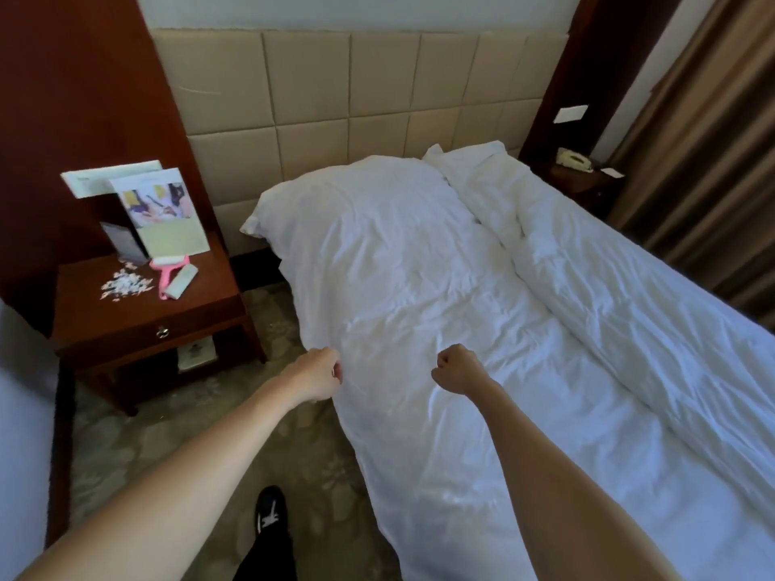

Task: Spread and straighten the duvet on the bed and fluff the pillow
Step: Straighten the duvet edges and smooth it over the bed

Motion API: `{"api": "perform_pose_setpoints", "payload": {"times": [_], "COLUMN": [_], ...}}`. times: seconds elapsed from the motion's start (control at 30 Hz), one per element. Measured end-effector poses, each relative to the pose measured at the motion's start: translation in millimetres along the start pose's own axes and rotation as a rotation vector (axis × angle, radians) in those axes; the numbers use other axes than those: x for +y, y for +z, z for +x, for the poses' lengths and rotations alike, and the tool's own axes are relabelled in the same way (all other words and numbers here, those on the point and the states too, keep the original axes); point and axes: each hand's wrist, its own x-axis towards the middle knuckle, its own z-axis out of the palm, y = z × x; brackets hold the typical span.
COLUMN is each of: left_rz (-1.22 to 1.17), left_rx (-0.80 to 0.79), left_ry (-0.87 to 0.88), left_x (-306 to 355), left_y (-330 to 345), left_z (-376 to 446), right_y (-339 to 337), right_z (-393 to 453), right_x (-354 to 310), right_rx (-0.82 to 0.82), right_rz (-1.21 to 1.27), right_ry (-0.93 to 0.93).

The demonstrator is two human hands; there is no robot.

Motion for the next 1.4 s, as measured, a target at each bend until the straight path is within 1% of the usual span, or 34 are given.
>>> {"api": "perform_pose_setpoints", "payload": {"times": [0.1, 0.2, 0.27, 0.33, 0.4, 0.53, 0.7, 0.9, 1.03, 1.13, 1.3, 1.4], "left_rz": [0.035, 0.081, 0.107, 0.136, 0.145, 0.157, 0.204, 0.296, 0.366, 0.398, 0.511, 0.566], "left_rx": [-0.035, -0.082, -0.093, -0.07, -0.088, -0.162, -0.217, -0.207, -0.225, -0.169, -0.174, -0.164], "left_ry": [0.072, 0.117, 0.137, 0.176, 0.229, 0.308, 0.366, 0.377, 0.353, 0.42, 0.542, 0.636], "left_x": [-18.1, -33.1, -39.9, -36.7, -25.8, -5.4, 22.9, 58.7, 82.9, 113.2, 147.5, 168.8], "left_y": [-38.9, -91.4, -130.1, -163.9, -185.5, -206.9, -222.8, -260.9, -295.1, -310.1, -310.0, -308.0], "left_z": [61.6, 116.4, 155.0, 188.4, 216.6, 276.2, 362.1, 494.1, 584.1, 645.1, 743.4, 809.2], "right_y": [-3.3, -17.8, -32.7, -49.9, -64.5, -84.7, -99.3, -124.7, -148.7, -169.2, -185.7, -193.9], "right_z": [41.7, 79.3, 103.7, 122.6, 139.8, 177.5, 246.4, 394.3, 483.7, 536.1, 615.4, 664.2], "right_x": [-22.2, -49.4, -64.9, -74.3, -76.9, -75.3, -69.8, -63.5, -58.4, -44.9, -16.6, 2.7], "right_rx": [0.031, 0.044, 0.088, 0.143, 0.165, 0.226, 0.223, 0.274, 0.255, 0.273, 0.253, 0.218], "right_rz": [0.042, 0.046, 0.103, 0.137, 0.142, 0.158, 0.225, 0.344, 0.369, 0.342, 0.311, 0.241], "right_ry": [0.097, 0.169, 0.222, 0.268, 0.318, 0.426, 0.493, 0.493, 0.498, 0.544, 0.627, 0.607]}}
